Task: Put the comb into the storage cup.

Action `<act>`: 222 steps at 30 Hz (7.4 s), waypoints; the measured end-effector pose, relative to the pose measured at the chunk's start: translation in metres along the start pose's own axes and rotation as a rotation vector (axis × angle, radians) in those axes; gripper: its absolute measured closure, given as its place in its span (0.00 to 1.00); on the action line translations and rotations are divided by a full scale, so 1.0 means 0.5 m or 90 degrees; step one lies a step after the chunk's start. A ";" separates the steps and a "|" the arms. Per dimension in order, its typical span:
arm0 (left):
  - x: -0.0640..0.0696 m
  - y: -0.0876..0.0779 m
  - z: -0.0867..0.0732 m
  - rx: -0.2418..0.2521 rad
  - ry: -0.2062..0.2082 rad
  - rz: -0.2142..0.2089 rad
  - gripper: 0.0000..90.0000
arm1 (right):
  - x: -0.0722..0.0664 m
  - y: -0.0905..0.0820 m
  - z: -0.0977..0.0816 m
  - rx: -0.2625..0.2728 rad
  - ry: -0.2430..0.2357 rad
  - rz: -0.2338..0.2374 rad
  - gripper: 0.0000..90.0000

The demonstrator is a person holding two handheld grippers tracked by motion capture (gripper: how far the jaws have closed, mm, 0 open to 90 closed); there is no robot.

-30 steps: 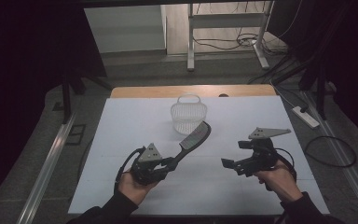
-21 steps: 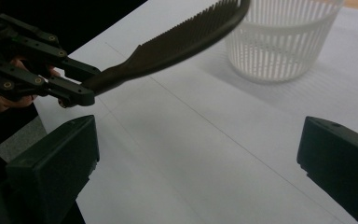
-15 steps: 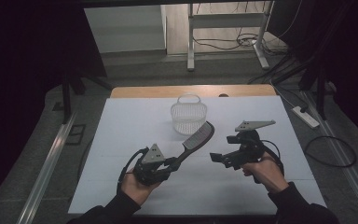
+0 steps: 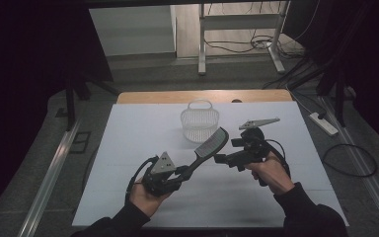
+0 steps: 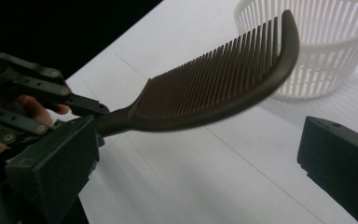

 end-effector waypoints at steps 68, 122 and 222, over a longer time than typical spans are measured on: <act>-0.010 0.018 -0.014 -0.015 -0.009 -0.015 0.64 | -0.027 0.019 0.036 0.025 0.181 0.208 0.93; -0.070 -0.056 -0.060 -0.011 -0.095 -0.033 0.01 | 0.007 -0.044 0.066 0.096 0.095 0.104 0.93; -0.096 -0.244 -0.224 -0.023 -0.176 0.087 0.00 | 0.142 -0.034 0.238 0.189 0.142 -0.002 0.93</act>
Point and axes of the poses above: each handheld gripper's, and its own axes: y roughly forward along the jaws, z roughly out of its top, x roughly to its right, the point moved 9 cm from there along y, roughly forward along the jaws, and after that the axes turned 1 degree about -x, right-handed, at the moved point
